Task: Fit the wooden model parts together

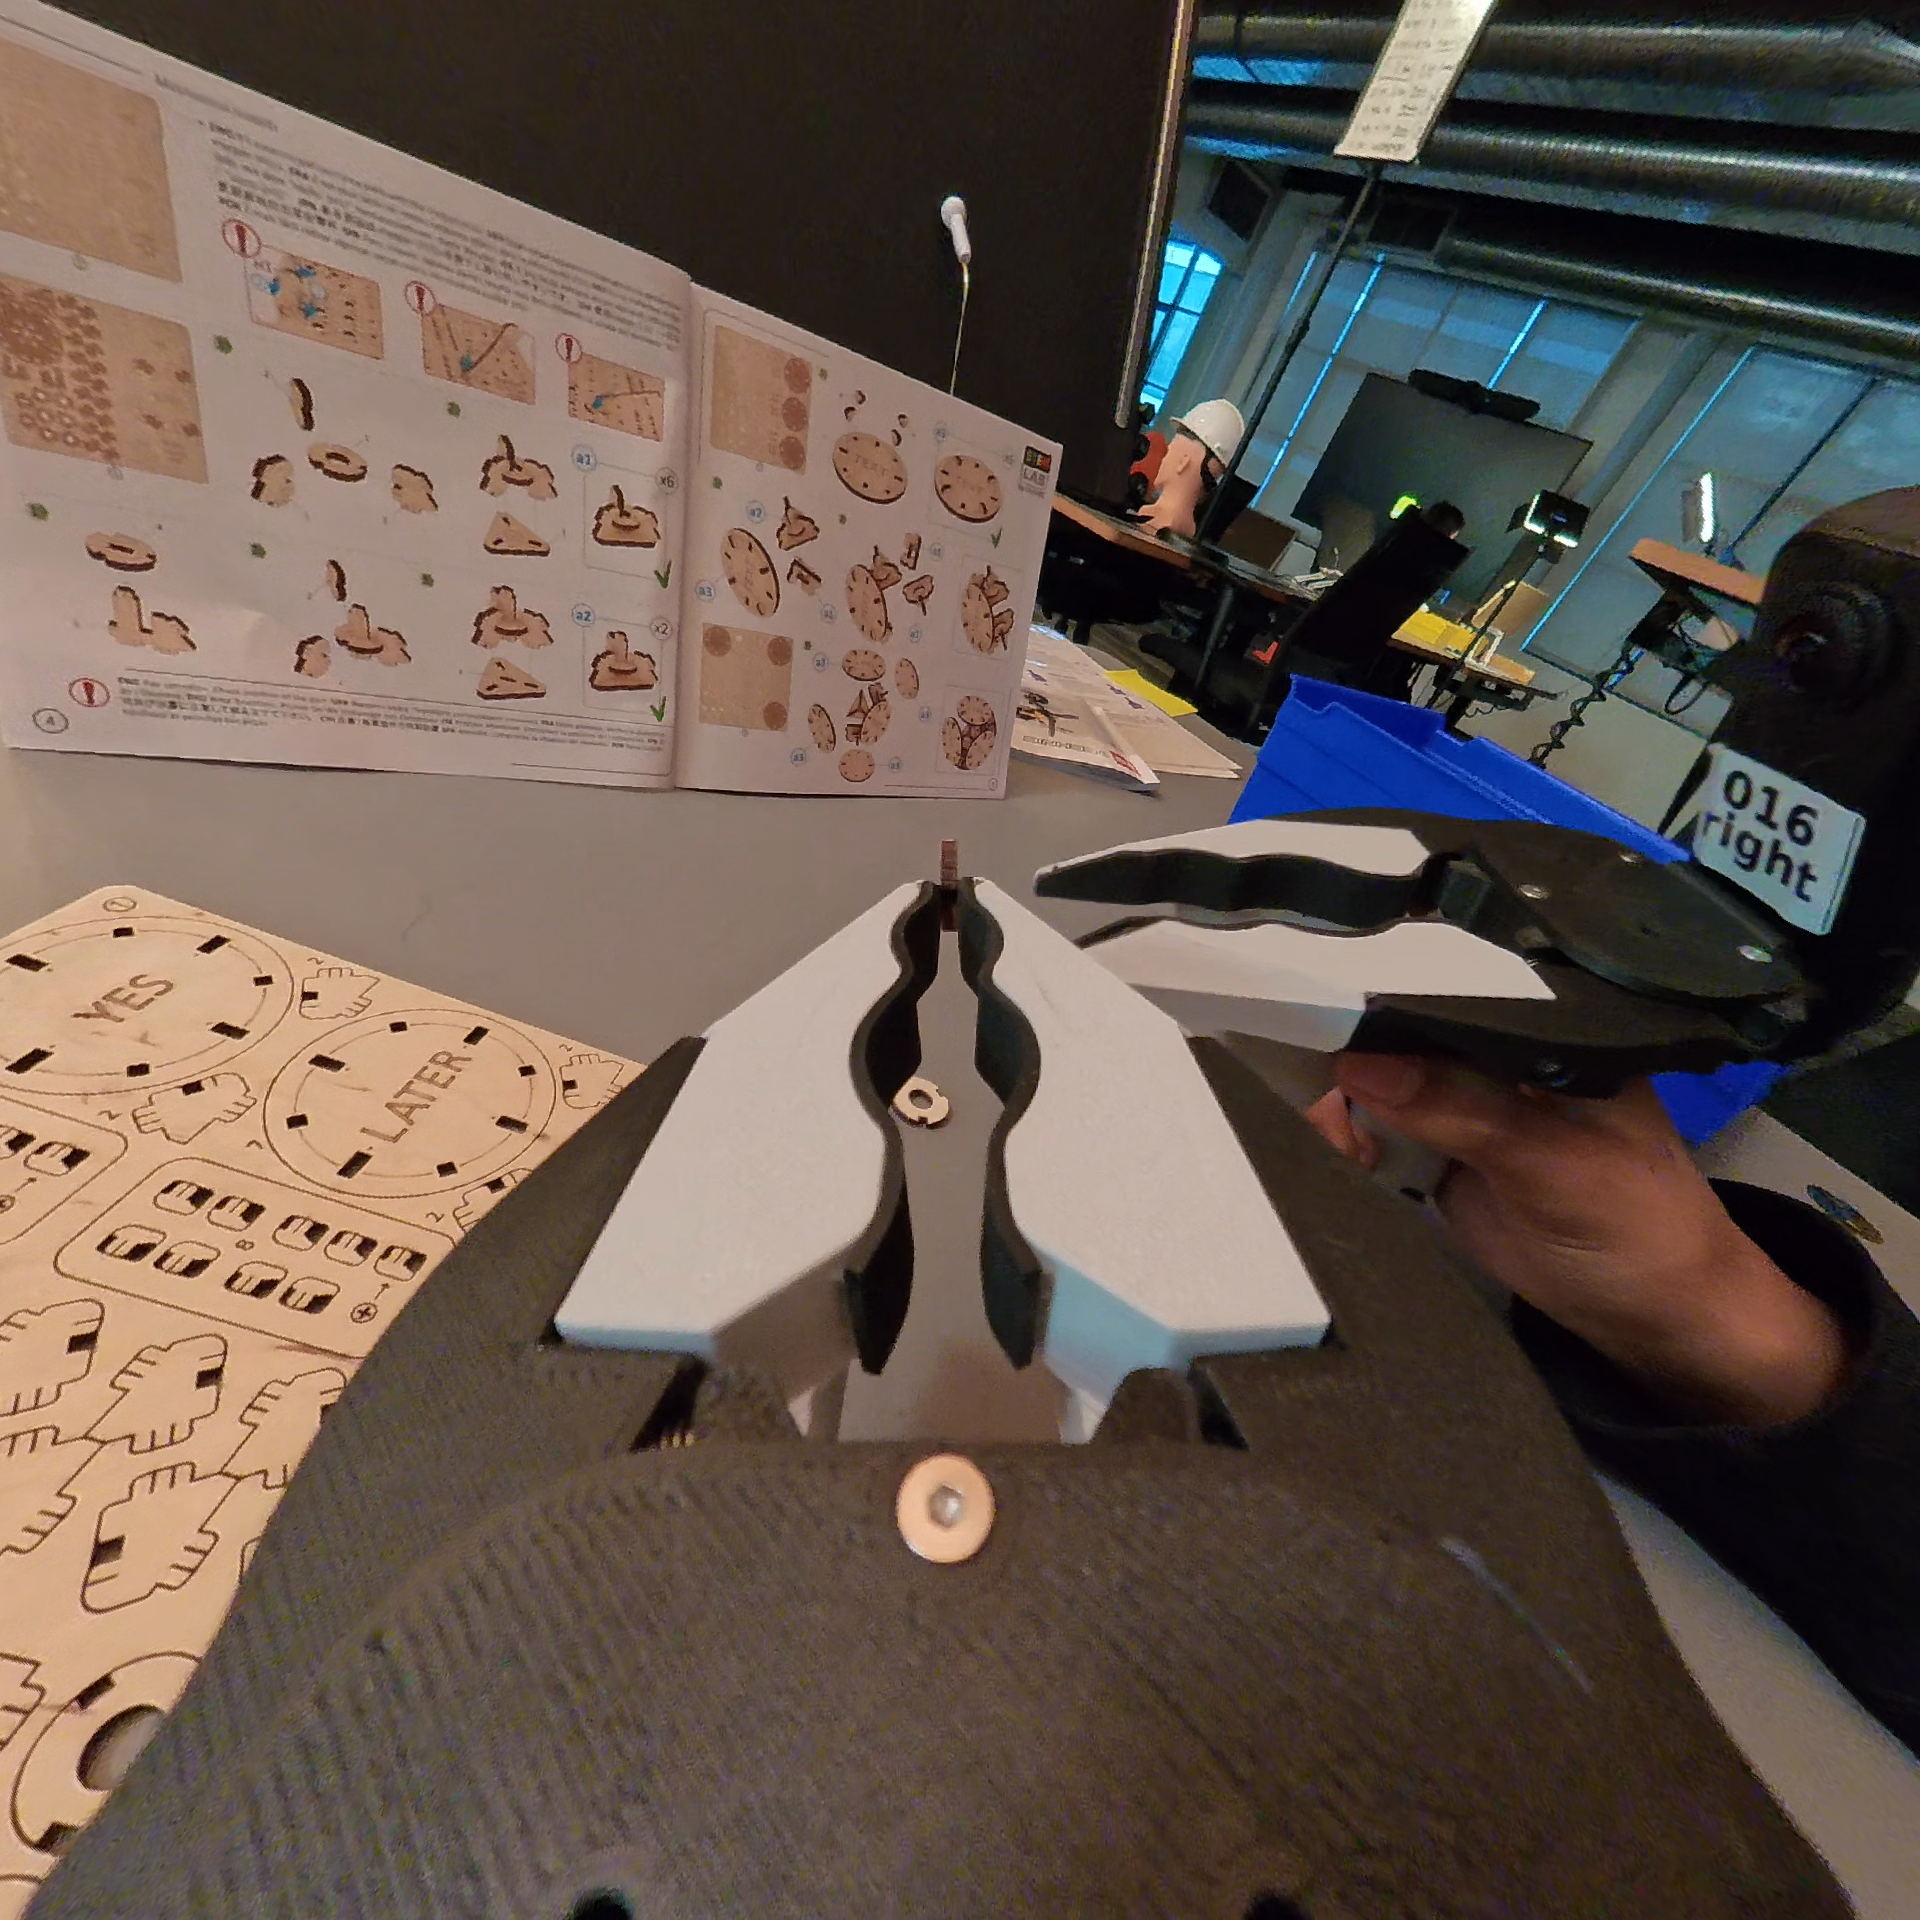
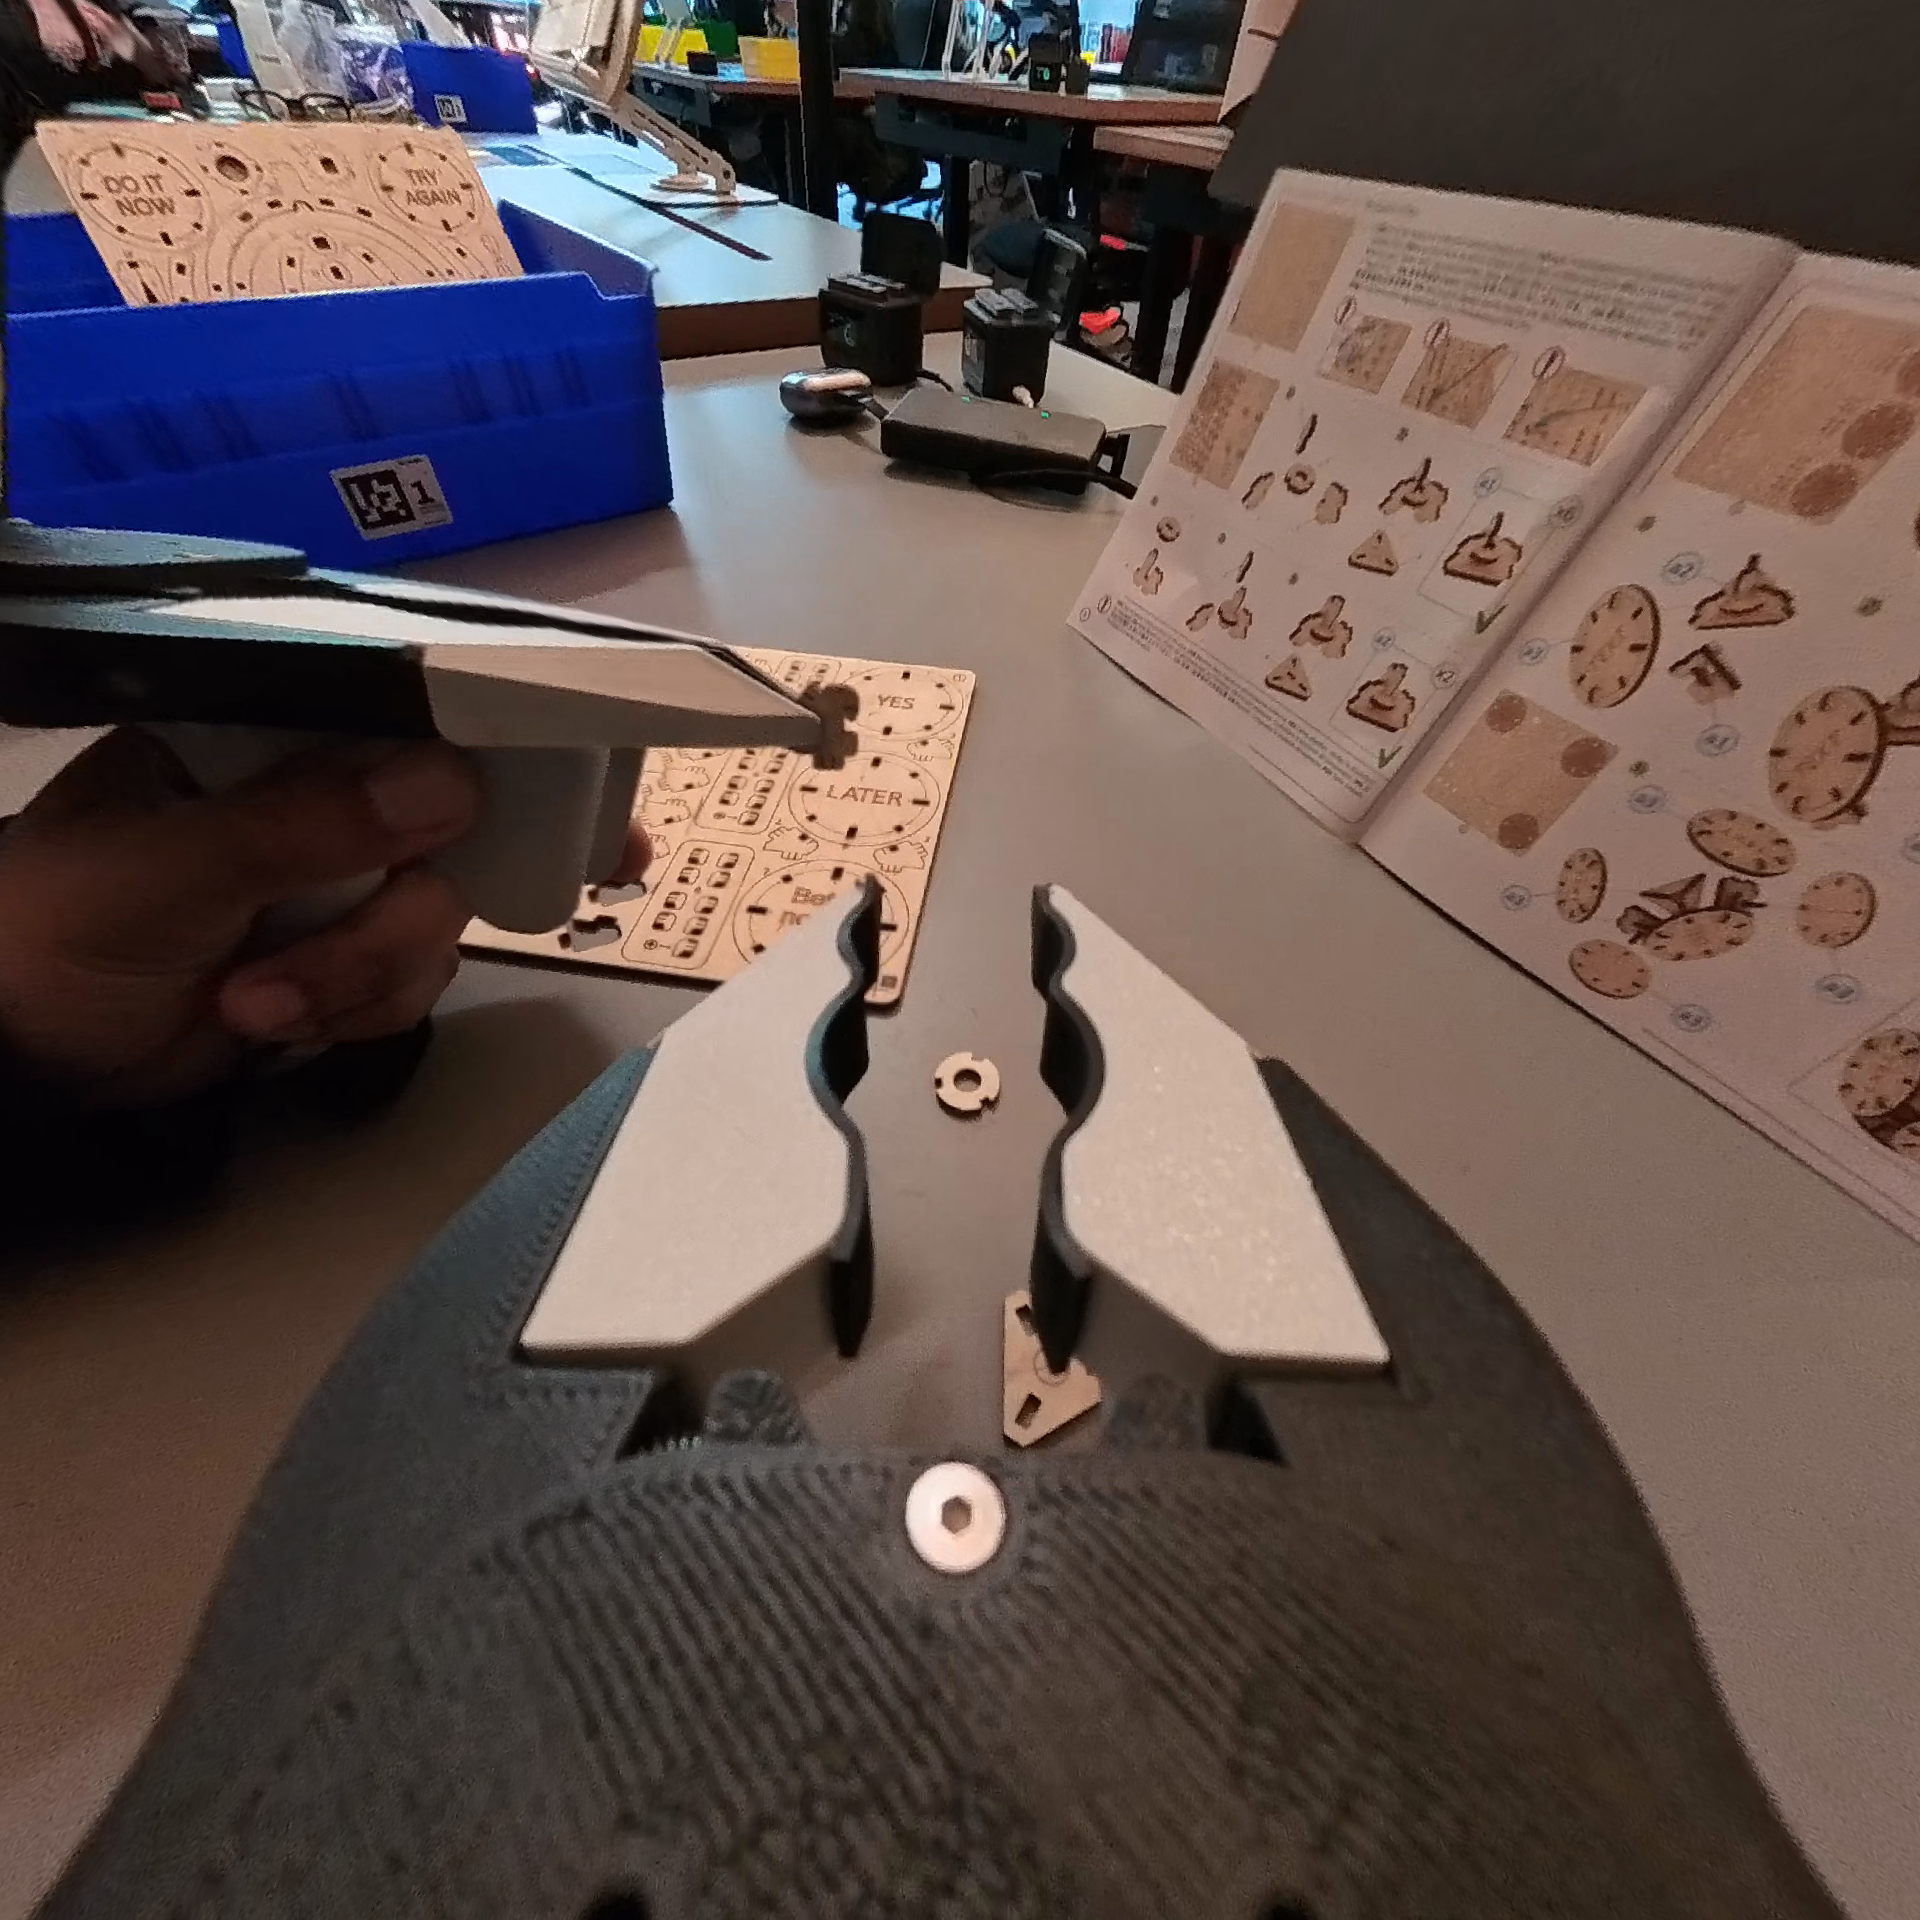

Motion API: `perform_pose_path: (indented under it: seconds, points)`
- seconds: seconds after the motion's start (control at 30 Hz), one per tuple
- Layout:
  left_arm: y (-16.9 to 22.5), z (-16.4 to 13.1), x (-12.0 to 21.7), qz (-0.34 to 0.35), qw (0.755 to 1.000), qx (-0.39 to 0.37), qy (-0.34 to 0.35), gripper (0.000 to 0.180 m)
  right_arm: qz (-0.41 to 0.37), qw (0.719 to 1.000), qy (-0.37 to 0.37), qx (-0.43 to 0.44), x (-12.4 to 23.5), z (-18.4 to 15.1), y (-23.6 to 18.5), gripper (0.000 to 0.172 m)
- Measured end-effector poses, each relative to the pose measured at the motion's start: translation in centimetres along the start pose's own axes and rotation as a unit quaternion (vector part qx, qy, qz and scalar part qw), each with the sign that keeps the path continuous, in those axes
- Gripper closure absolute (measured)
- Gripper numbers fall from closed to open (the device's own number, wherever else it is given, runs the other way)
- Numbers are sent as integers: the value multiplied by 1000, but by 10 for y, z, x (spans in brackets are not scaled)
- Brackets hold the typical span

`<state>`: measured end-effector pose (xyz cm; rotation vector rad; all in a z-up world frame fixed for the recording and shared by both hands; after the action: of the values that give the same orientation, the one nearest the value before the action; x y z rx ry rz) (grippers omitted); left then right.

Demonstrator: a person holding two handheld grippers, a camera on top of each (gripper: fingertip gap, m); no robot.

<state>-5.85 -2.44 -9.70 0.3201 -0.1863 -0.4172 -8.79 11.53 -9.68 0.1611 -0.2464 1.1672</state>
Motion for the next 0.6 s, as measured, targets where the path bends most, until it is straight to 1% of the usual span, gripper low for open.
perform_pose_path:
  seconds: [0.13,0.27,0.37,0.53,0.6]
  points:
    - [1,0,1,-4,1000,-5,3,180,-9,1000,-8,15,1,-1,-1,145]
    - [2,0,0,-10,1000,-5,1,180,-8,1000,-15,2,-1,-6,3,145]
    - [2,-2,-3,-19,1000,5,-15,180,-15,1000,-10,-4,3,-6,9,145]
    - [4,-2,-4,-18,1000,0,-17,180,-58,998,12,12,21,-4,31,142]
    - [5,-3,-4,-27,999,-2,-19,180,-57,998,30,-1,29,-6,39,140]
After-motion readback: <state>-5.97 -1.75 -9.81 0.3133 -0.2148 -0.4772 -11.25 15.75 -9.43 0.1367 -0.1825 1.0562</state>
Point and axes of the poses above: each gripper's, where its closed fingertips meet, x back along the fingers, z out of its top, y = z × x across the jaws, the point moved 8 cm from there along x, back along the fingers, and after that the axes turned 11 degrees about z, right-handed, at the moved point
